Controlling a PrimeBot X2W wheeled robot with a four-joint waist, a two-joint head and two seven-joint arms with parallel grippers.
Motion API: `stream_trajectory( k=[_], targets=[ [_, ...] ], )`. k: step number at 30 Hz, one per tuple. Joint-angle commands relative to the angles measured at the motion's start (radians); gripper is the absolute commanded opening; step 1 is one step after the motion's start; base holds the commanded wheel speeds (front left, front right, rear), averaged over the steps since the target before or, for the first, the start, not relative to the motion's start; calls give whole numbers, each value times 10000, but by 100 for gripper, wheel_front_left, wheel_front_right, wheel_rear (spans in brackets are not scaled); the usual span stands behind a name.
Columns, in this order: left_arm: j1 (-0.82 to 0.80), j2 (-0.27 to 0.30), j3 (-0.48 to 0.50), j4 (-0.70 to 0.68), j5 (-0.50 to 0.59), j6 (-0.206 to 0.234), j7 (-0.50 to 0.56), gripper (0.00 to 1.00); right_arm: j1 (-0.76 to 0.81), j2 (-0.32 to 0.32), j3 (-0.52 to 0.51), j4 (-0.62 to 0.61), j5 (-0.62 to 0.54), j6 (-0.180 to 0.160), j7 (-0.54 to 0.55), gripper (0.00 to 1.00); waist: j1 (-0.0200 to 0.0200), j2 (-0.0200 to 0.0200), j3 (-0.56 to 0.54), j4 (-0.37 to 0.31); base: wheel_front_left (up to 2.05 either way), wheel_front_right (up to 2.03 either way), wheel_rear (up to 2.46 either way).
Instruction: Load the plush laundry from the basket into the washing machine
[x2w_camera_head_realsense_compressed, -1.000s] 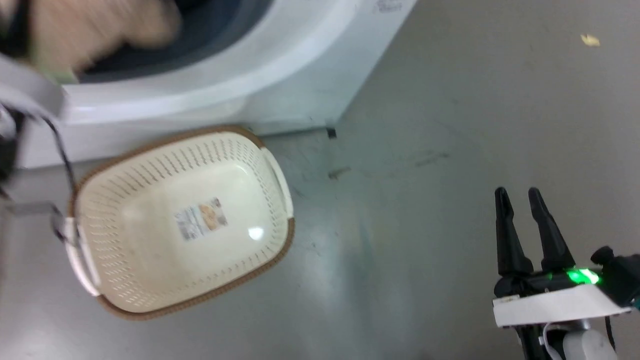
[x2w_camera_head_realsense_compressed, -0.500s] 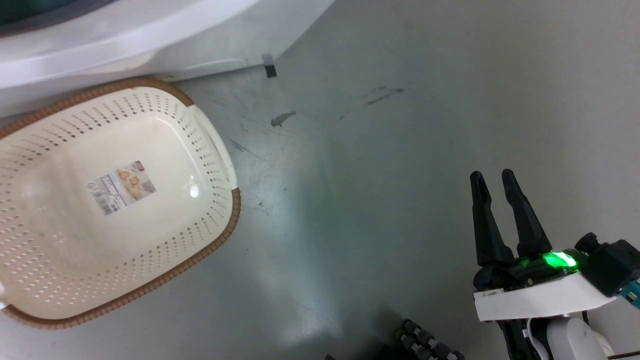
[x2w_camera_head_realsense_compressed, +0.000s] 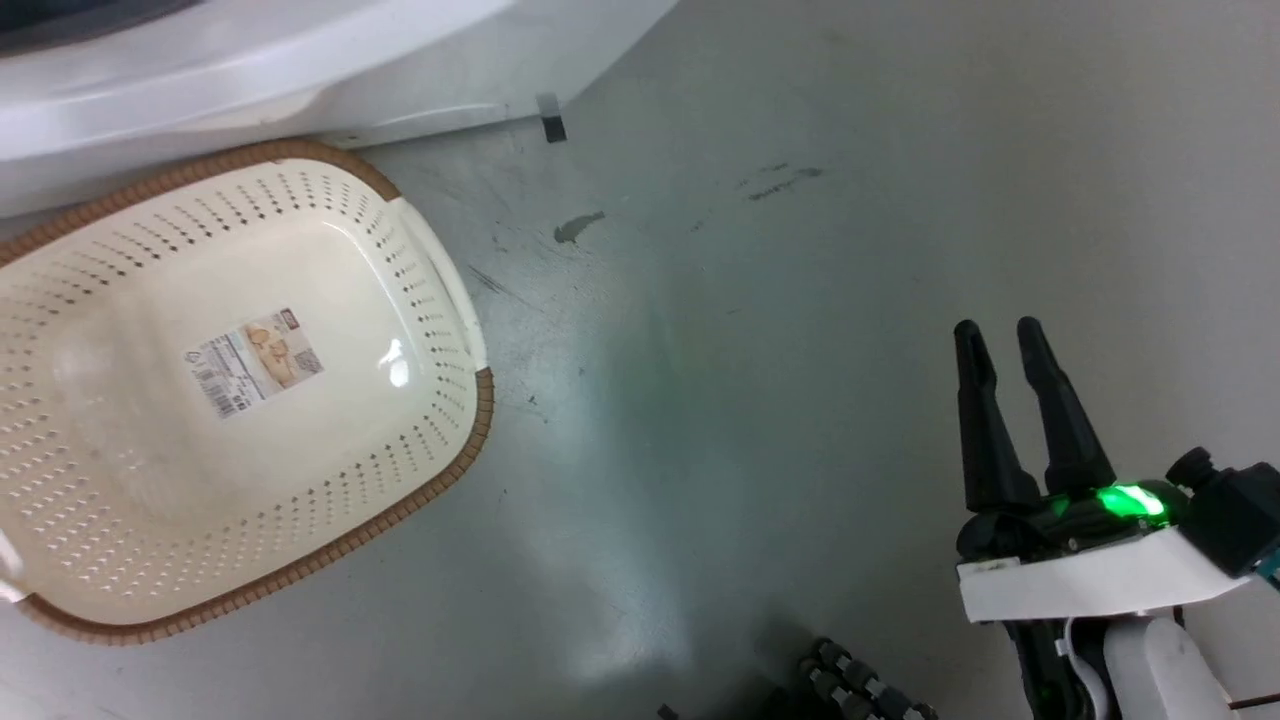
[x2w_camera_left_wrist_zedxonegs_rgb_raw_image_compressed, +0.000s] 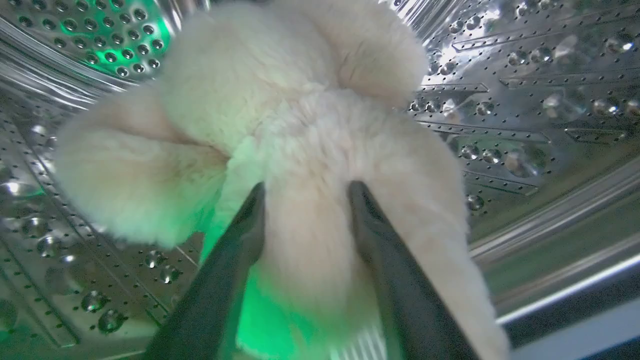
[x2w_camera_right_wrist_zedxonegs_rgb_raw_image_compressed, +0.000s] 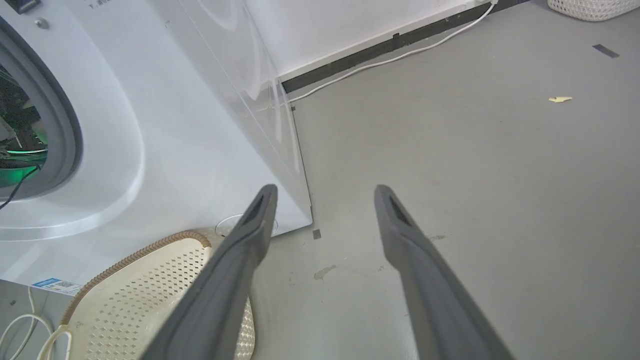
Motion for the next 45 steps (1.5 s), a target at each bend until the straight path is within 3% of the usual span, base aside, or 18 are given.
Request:
stream_trajectory(
  k=[1,14,18,22,24,27,36,39,41,45],
  targets=[
    [130,-40,-250,224,-131,-45,-254,100,-158,7,-104,7,-99,8,-44,100,-1,-1,-233,151,0,0,0],
    [2006,-943,-513,1145,-1098,-45,-3002,100,8,7,-857,310,-1169,8,-44,100,-1,-1,-2854,1366,0,0,0],
    [3084,-1227,-417,933,-1316,-35,-3354,100,262,7,-1022,491,-1536,8,-44,100,-1,-1,-3931,1803,0,0,0],
    [4029,-1326,-318,534,-1238,285,-3424,100,452,7,-1072,649,-1681,8,-44,100,-1,-1,-4636,2092,0,0,0],
    [5170,-1366,117,-448,-1217,769,-3433,100,567,7,-1068,758,-1872,8,-44,100,-1,-1,-5182,2322,0,0,0],
    [6088,-1369,429,-1161,-1236,956,-3435,100,636,7,-1109,824,-1943,8,-44,100,-1,-1,-5543,2457,0,0,0],
    [10889,-1683,2212,-5043,-1103,2250,-3438,100,1310,7,-1185,876,-2498,8,-44,100,-1,-1,-6751,3110,0,0,0],
    [11744,-1927,2592,-5663,-1077,2463,-3438,100,1489,7,-1204,866,-2580,8,-44,100,-1,-1,-6937,3252,0,0,0],
    [12935,-2380,3031,-6282,-938,2644,-3438,100,1764,7,-1244,871,-2701,8,-44,100,-1,-1,-7239,3453,0,0,0],
    [13923,-2880,3458,-6645,-821,2672,-3438,100,2012,7,-1247,892,-2759,8,-44,100,-1,-1,-7503,3581,0,0,0]
  ],
)
